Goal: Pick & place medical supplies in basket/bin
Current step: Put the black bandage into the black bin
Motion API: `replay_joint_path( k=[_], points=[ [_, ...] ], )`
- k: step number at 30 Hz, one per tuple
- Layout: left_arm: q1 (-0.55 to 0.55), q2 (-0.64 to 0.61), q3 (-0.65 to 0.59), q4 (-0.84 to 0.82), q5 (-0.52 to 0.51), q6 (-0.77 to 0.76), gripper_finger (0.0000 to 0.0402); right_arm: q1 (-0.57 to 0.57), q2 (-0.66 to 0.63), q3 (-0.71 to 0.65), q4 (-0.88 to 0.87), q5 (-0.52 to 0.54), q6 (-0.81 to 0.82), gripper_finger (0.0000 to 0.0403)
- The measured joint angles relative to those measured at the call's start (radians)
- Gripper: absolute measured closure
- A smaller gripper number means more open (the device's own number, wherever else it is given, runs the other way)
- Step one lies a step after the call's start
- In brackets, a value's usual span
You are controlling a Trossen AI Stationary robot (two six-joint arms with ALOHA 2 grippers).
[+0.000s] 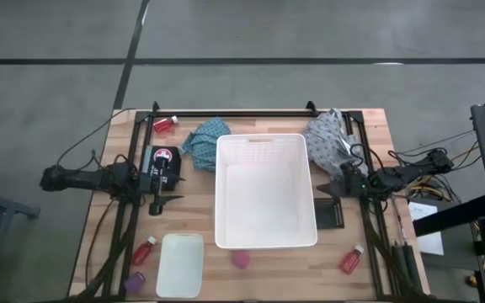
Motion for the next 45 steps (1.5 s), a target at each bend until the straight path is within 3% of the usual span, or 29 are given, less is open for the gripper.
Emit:
replay_joint_path(
  k=[5, 14, 22, 31, 39, 45],
  points=[
    [0.000, 0.000, 0.000, 0.000, 0.000, 0.000, 0.0148, 0.000, 0.000, 0.000, 0.000, -0.003, 0.067, 0.0280],
    [0.000, 0.000, 0.000, 0.000, 0.000, 0.000, 0.0149, 0.003, 0.004, 0.000, 0.029, -0.119, -0.191, 0.0280],
    [0.000, 0.000, 0.000, 0.000, 0.000, 0.000, 0.0149, 0.002, 0.009, 0.000, 0.130, -0.336, -0.290, 0.0280],
    [0.000, 0.000, 0.000, 0.000, 0.000, 0.000, 0.0149, 0.013, 0.020, 0.000, 0.266, -0.420, -0.370, 0.0280],
    [0.000, 0.000, 0.000, 0.000, 0.000, 0.000, 0.0149, 0.018, 0.053, 0.000, 0.264, -0.426, -0.527, 0.0280],
    [0.000, 0.000, 0.000, 0.000, 0.000, 0.000, 0.0149, 0.018, 0.141, 0.000, 0.394, -0.300, -0.713, 0.0280]
  ],
)
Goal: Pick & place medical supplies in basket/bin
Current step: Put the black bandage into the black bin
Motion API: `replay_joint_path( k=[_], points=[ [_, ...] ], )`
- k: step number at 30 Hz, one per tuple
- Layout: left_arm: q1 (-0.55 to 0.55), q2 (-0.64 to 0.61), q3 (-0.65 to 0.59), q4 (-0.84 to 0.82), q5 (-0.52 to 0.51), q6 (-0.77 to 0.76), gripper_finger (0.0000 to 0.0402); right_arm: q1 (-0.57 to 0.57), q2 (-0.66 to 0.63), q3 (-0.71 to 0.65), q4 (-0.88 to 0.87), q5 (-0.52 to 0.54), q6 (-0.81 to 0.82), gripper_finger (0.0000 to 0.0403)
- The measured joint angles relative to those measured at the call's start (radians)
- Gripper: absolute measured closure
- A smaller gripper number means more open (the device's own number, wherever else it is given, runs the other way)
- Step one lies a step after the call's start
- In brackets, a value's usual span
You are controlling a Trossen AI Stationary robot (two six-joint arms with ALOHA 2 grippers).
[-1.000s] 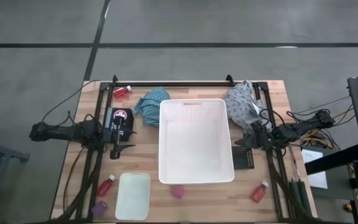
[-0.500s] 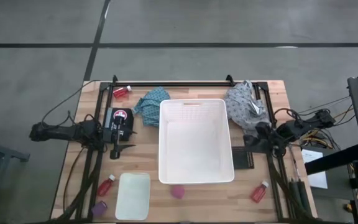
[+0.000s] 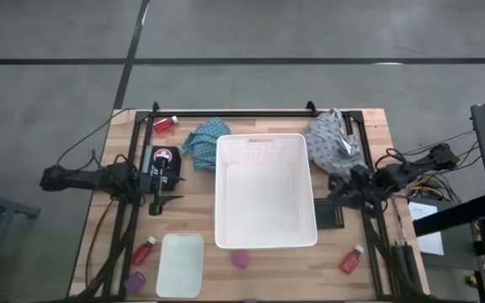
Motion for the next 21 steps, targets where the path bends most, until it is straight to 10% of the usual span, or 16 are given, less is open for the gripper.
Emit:
replay_joint_path(
  k=[21],
  points=[
    [0.000, 0.000, 0.000, 0.000, 0.000, 0.000, 0.0148, 0.000, 0.202, 0.149, 0.049, -0.086, -0.503, 0.0280]
  ],
)
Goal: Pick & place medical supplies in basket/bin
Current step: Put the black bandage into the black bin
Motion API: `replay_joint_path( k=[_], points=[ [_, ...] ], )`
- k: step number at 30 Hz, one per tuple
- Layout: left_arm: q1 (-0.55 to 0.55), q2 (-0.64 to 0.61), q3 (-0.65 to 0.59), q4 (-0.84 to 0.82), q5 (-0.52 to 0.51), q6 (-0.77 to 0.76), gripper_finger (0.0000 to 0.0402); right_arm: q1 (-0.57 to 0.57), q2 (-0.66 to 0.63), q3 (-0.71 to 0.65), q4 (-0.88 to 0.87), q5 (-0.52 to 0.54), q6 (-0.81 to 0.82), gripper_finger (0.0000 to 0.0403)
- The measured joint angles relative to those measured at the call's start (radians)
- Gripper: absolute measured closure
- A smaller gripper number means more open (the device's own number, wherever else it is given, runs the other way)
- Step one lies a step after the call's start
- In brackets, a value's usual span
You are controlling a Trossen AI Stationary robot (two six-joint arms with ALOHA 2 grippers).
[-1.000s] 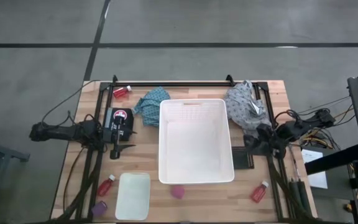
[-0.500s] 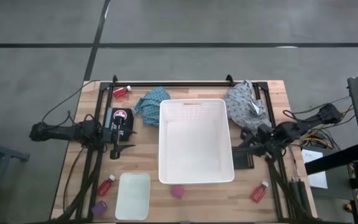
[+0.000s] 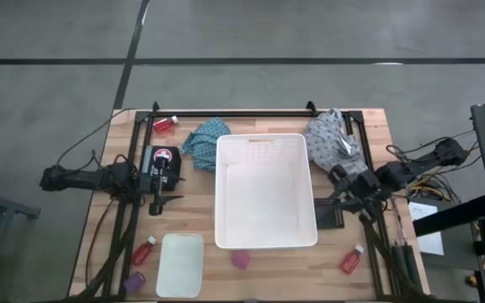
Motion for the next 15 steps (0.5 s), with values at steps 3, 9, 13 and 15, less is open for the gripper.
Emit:
replay_joint_path(
  k=[3, 9, 13, 15],
  points=[
    [0.000, 0.000, 0.000, 0.000, 0.000, 0.000, 0.0148, 0.000, 0.012, 0.141, -0.226, -0.022, -0.114, 0.0280],
    [0.000, 0.000, 0.000, 0.000, 0.000, 0.000, 0.0148, 0.000, 0.091, 0.424, -0.616, 0.226, -0.071, 0.0280],
    [0.000, 0.000, 0.000, 0.000, 0.000, 0.000, 0.0148, -0.001, 0.149, 0.547, -0.715, 0.500, -0.032, 0.0280],
    [0.000, 0.000, 0.000, 0.000, 0.000, 0.000, 0.0148, -0.001, 0.175, 0.603, -0.753, 0.595, -0.036, 0.0280]
  ],
)
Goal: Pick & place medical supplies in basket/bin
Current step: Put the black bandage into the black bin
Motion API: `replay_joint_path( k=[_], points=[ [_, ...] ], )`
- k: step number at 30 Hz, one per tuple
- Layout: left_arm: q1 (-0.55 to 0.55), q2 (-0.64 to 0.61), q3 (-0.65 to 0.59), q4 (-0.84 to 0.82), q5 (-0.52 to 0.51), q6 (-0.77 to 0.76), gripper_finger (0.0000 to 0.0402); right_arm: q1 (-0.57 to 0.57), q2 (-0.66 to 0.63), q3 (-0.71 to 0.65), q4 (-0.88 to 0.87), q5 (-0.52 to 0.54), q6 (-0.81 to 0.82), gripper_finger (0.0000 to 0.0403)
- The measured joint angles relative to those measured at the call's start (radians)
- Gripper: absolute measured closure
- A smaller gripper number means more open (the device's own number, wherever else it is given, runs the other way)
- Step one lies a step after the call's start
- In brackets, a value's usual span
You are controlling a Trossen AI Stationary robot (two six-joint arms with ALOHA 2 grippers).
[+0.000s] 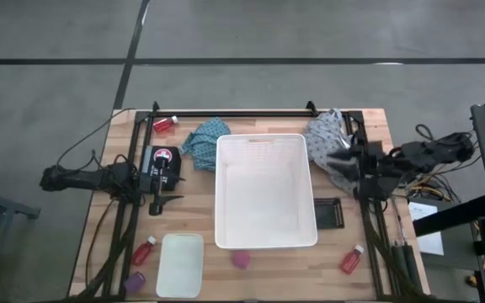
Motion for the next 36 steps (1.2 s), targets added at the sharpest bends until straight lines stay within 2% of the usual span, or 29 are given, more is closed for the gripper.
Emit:
replay_joint_path(
  k=[2, 11, 20, 26, 32, 36],
  points=[
    [0.000, 0.000, 0.000, 0.000, 0.000, 0.000, 0.0148, 0.000, 0.024, 0.055, -0.081, 0.047, -0.008, 0.0280],
    [0.000, 0.000, 0.000, 0.000, 0.000, 0.000, 0.0148, 0.000, 0.156, 0.219, -0.418, 0.048, 0.066, 0.0280],
    [0.000, 0.000, 0.000, 0.000, 0.000, 0.000, 0.0148, 0.000, 0.294, 0.311, -0.529, 0.038, 0.179, 0.0280],
    [0.000, 0.000, 0.000, 0.000, 0.000, 0.000, 0.0148, 0.000, 0.369, 0.342, -0.717, 0.036, 0.329, 0.0280],
    [0.000, 0.000, 0.000, 0.000, 0.000, 0.000, 0.0148, 0.000, 0.394, 0.350, -0.835, 0.042, 0.335, 0.0280],
    [0.000, 0.000, 0.000, 0.000, 0.000, 0.000, 0.0148, 0.000, 0.389, 0.327, -0.842, 0.059, 0.335, 0.0280]
  ],
)
